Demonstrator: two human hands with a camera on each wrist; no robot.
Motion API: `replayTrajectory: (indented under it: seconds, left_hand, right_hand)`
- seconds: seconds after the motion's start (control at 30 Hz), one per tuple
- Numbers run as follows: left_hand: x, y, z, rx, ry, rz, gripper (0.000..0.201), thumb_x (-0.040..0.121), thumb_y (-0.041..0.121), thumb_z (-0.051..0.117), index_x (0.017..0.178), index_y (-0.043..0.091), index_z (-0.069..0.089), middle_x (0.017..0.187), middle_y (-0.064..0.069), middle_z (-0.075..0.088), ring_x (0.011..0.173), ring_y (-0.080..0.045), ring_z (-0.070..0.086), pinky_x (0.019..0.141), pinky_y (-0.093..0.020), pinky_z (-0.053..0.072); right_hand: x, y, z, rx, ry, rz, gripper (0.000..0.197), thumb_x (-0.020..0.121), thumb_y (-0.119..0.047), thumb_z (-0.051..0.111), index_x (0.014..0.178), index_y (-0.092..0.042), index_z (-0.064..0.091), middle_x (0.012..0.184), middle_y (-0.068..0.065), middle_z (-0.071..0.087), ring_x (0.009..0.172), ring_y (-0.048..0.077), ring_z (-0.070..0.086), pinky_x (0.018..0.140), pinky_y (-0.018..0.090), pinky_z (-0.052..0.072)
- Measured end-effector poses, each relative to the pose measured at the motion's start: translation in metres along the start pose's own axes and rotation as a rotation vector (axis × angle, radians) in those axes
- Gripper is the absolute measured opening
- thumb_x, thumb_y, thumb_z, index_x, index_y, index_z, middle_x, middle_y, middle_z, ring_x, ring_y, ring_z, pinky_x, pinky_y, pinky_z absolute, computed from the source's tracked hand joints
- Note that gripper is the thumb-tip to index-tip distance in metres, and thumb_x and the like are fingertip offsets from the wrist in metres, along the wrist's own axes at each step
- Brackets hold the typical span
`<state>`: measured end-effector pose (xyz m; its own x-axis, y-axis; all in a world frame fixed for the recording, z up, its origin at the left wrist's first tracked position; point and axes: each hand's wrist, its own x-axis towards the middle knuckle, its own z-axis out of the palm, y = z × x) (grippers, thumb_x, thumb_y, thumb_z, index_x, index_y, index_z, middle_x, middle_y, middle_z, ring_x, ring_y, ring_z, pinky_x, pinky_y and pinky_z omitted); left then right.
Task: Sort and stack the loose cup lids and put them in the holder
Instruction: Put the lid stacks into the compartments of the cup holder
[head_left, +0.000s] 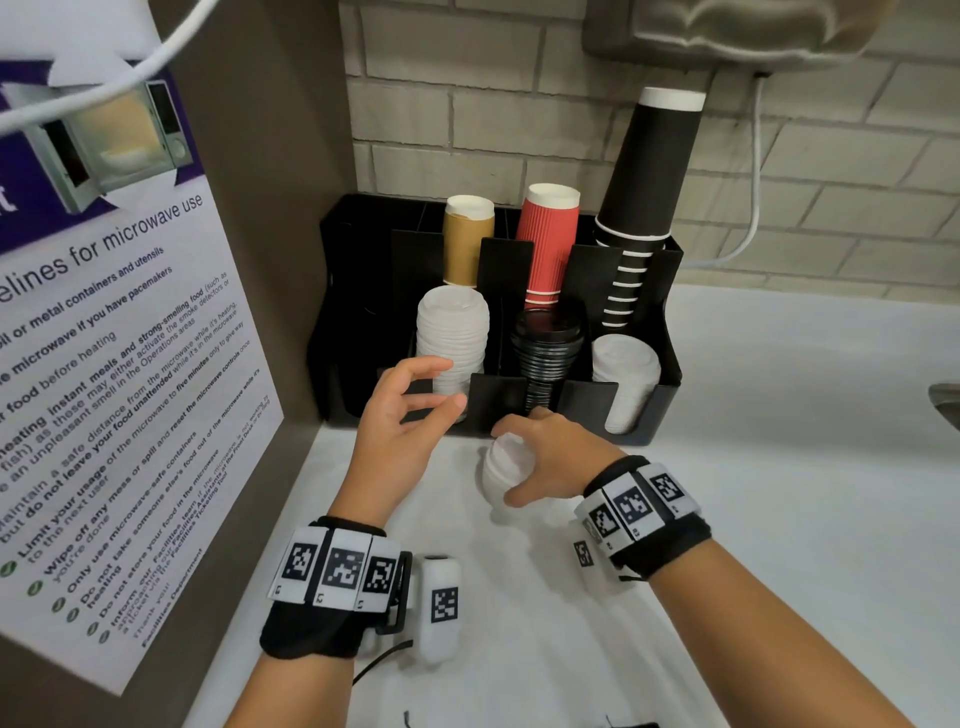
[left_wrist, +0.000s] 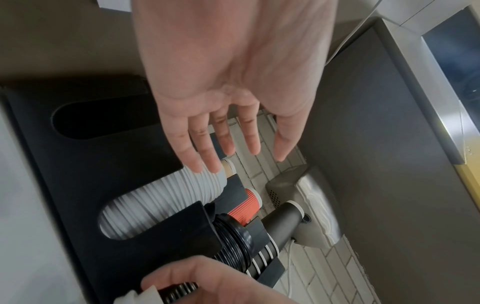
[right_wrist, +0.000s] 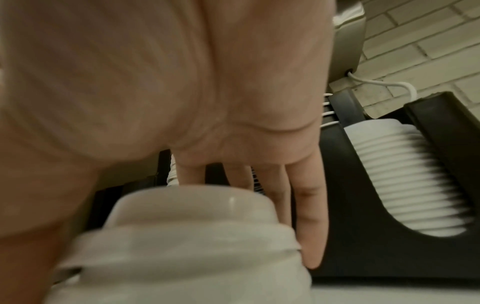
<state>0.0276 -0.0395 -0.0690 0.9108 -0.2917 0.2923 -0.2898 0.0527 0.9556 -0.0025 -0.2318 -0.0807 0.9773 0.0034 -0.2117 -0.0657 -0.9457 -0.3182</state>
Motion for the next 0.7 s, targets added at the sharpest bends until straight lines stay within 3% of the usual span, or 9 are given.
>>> replayTrajectory:
  seconds: [0.13, 0.27, 0.33, 0.43, 0.53, 0.6, 0.7]
  left_hand:
    - [-0.001, -0.002, 0.001, 0.0, -0.004, -0.014, 0.029, 0.089, 0.013, 0.067, 0.113, 0.028, 0.061, 0.123, 0.004, 0.056, 0.097, -0.011, 0.065, 0.086, -0.025, 0.052]
    - [0.001, -0.003, 0.0, 0.004, -0.003, -0.016, 0.03, 0.088, 0.013, 0.068, 0.114, 0.028, 0.061, 0.123, 0.005, 0.056, 0.098, -0.011, 0.065, 0.086, -0.025, 0.051]
    - [0.001, -0.003, 0.0, -0.01, -0.045, -0.037, 0.035, 0.085, 0.017, 0.072, 0.114, 0.032, 0.06, 0.123, 0.008, 0.057, 0.101, -0.012, 0.064, 0.086, -0.025, 0.049]
    - [-0.002, -0.003, 0.004, -0.038, -0.251, -0.103, 0.07, 0.066, 0.033, 0.085, 0.126, 0.045, 0.051, 0.133, 0.016, 0.053, 0.116, -0.009, 0.059, 0.092, -0.026, 0.05]
    - [-0.006, -0.003, 0.013, -0.091, -0.372, -0.105, 0.097, 0.058, 0.037, 0.089, 0.139, 0.05, 0.037, 0.144, 0.01, 0.047, 0.125, -0.011, 0.054, 0.1, -0.033, 0.049]
    - [-0.008, 0.0, 0.018, -0.146, -0.359, -0.078, 0.094, 0.057, 0.036, 0.086, 0.138, 0.05, 0.039, 0.142, 0.008, 0.049, 0.123, -0.014, 0.057, 0.098, -0.039, 0.052]
    - [-0.009, 0.002, 0.017, -0.188, -0.327, -0.028, 0.083, 0.058, 0.031, 0.086, 0.129, 0.049, 0.048, 0.133, 0.01, 0.054, 0.116, -0.015, 0.062, 0.09, -0.04, 0.056]
  right_hand:
    - [0.0, -0.001, 0.001, 0.002, 0.021, -0.007, 0.072, 0.063, -0.038, 0.08, 0.125, -0.032, 0.045, 0.113, 0.001, 0.04, 0.091, 0.025, 0.052, 0.077, 0.034, 0.049]
    - [-0.006, 0.001, -0.012, 0.101, 0.077, -0.002, 0.068, 0.063, -0.036, 0.079, 0.122, -0.033, 0.046, 0.112, 0.0, 0.039, 0.1, 0.026, 0.05, 0.086, 0.039, 0.048]
    - [-0.012, 0.003, -0.022, 0.232, 0.158, -0.039, 0.065, 0.064, -0.032, 0.08, 0.121, -0.033, 0.048, 0.115, 0.0, 0.044, 0.106, 0.021, 0.048, 0.09, 0.033, 0.044]
    - [-0.024, -0.002, -0.034, 0.472, 0.275, -0.145, 0.059, 0.069, -0.024, 0.081, 0.12, -0.034, 0.051, 0.112, -0.004, 0.052, 0.106, 0.011, 0.05, 0.085, 0.021, 0.039]
    - [-0.038, -0.015, -0.04, 0.735, 0.229, -0.237, 0.056, 0.075, -0.021, 0.078, 0.121, -0.041, 0.052, 0.108, -0.006, 0.058, 0.093, 0.002, 0.06, 0.077, 0.014, 0.048]
    - [-0.045, -0.022, -0.04, 0.836, 0.194, -0.263, 0.057, 0.073, -0.027, 0.076, 0.121, -0.045, 0.052, 0.112, -0.004, 0.06, 0.095, 0.006, 0.064, 0.079, 0.019, 0.052]
    - [-0.051, -0.026, -0.038, 0.928, 0.176, -0.277, 0.058, 0.07, -0.032, 0.078, 0.121, -0.044, 0.052, 0.115, -0.001, 0.062, 0.101, 0.013, 0.065, 0.087, 0.03, 0.054]
